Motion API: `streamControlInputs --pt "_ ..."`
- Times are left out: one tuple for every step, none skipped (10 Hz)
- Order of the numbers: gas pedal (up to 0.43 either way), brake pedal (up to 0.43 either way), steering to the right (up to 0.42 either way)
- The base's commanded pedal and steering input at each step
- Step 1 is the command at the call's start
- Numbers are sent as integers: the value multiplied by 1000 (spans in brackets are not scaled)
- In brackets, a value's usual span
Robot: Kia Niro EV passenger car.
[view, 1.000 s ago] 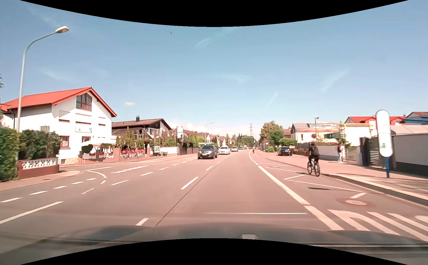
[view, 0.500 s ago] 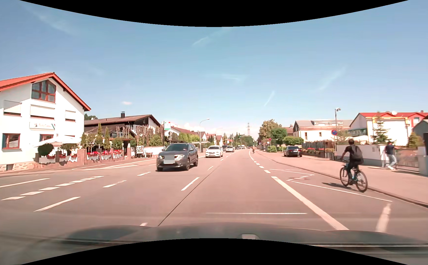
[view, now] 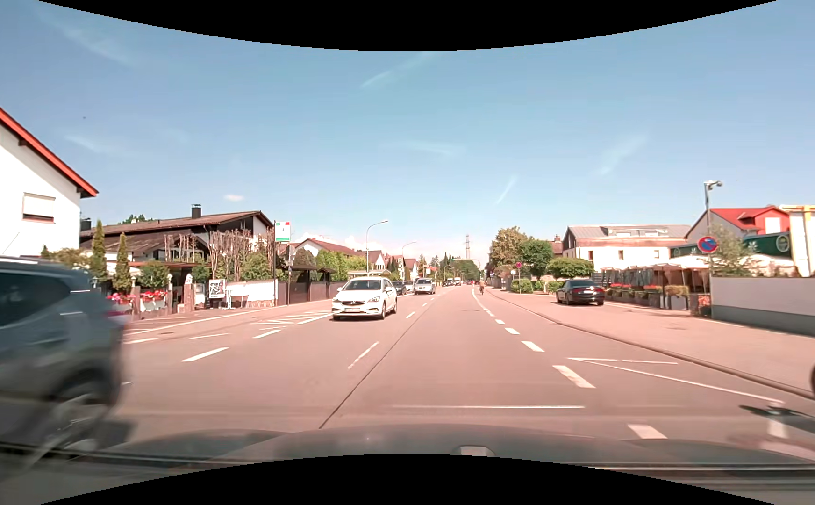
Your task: Follow the waypoints while adhering to traffic rules and regulations
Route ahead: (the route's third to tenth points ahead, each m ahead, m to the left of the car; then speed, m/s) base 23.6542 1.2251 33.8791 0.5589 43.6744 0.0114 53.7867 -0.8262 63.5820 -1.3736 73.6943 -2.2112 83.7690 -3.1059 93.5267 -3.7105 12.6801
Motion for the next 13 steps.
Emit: streamControlInputs --pt "0 0 8" --pt "0 0 8" --pt "0 0 8" --pt "0 0 8" --pt "0 0 8" --pt "0 0 7" --pt "0 0 7" --pt "0 0 7" --pt "0 0 7" --pt "0 0 6" --pt "0 0 6" --pt "0 0 6" --pt "0 0 6"
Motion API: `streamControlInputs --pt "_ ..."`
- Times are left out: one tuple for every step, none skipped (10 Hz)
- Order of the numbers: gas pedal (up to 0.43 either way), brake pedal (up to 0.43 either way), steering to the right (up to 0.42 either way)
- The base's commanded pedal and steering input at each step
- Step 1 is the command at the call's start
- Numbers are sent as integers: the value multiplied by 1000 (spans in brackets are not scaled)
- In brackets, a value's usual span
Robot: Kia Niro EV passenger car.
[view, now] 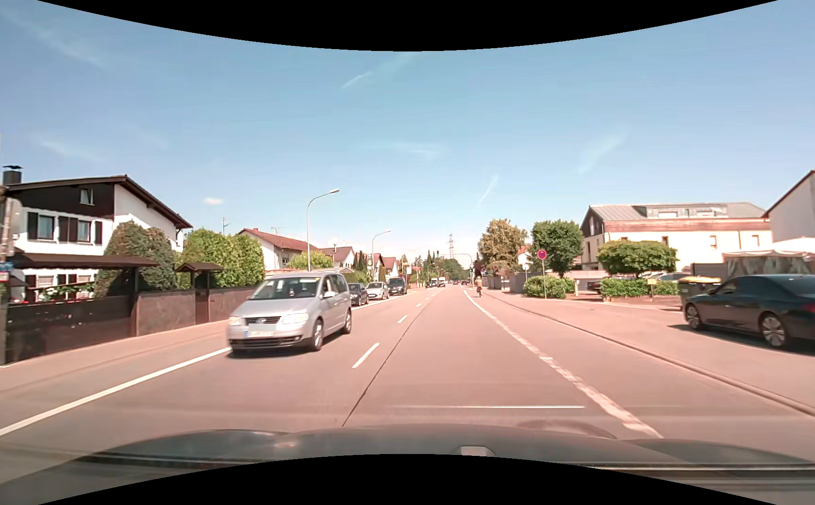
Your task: Follow the waypoints while adhering to traffic rules and regulations
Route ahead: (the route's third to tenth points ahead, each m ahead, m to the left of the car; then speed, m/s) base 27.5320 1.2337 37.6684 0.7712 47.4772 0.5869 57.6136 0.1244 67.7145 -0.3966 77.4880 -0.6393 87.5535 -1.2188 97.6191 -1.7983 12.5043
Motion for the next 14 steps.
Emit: streamControlInputs --pt "0 0 6" --pt "0 0 6" --pt "0 0 5" --pt "0 0 4" --pt "0 6 2" --pt "0 18 2" --pt "0 43 2" --pt "0 61 2" --pt "0 79 2" --pt "0 98 2" --pt "0 104 2" --pt "0 116 2" --pt "0 122 2" --pt "0 128 2"
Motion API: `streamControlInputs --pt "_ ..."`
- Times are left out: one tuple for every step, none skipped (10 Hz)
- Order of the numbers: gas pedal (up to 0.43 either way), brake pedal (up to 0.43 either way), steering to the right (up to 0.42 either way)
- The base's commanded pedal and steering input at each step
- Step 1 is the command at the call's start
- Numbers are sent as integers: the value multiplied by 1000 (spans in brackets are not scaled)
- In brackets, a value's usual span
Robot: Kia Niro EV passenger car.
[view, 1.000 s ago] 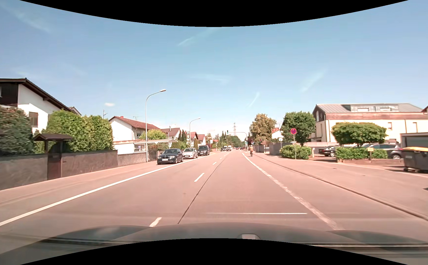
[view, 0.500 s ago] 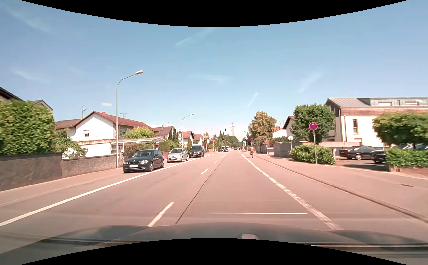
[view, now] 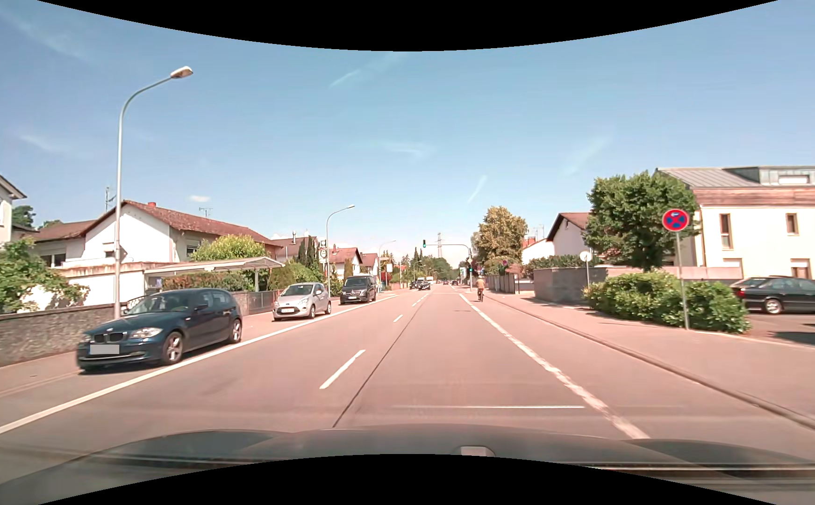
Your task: Follow the waypoints while adhering to traffic rules and regulations
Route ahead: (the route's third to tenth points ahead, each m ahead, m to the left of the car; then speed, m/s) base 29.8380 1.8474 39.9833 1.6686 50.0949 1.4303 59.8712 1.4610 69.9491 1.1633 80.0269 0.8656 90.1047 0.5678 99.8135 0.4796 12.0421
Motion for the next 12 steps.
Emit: streamControlInputs --pt "0 134 2" --pt "0 140 2" --pt "0 140 2" --pt "0 140 2" --pt "0 134 2" --pt "0 134 2" --pt "0 134 1" --pt "0 134 -1" --pt "0 134 -5" --pt "0 128 -6" --pt "0 128 -6" --pt "0 122 -6"
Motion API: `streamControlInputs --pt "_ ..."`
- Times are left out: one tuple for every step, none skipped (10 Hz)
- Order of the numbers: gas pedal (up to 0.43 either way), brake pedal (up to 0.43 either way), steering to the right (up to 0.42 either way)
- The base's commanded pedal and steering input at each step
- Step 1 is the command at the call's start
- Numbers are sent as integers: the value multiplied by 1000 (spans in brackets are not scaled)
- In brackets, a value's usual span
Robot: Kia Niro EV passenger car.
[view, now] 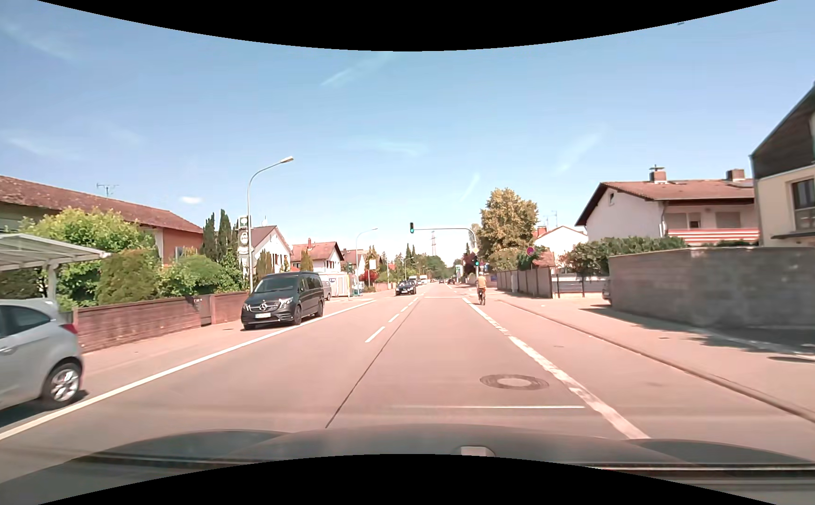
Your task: Follow the waypoints while adhering to traffic rules and regulations
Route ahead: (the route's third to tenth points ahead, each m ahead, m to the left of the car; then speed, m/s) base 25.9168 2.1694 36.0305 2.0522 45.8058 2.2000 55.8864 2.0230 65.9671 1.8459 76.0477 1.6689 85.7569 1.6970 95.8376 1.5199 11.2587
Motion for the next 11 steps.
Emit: streamControlInputs --pt "0 116 -6" --pt "0 122 -6" --pt "0 116 -6" --pt "0 122 -6" --pt "0 116 -6" --pt "0 122 -6" --pt "0 140 -6" --pt "0 146 -6" --pt "0 140 -5" --pt "0 128 -4" --pt "0 110 -3"
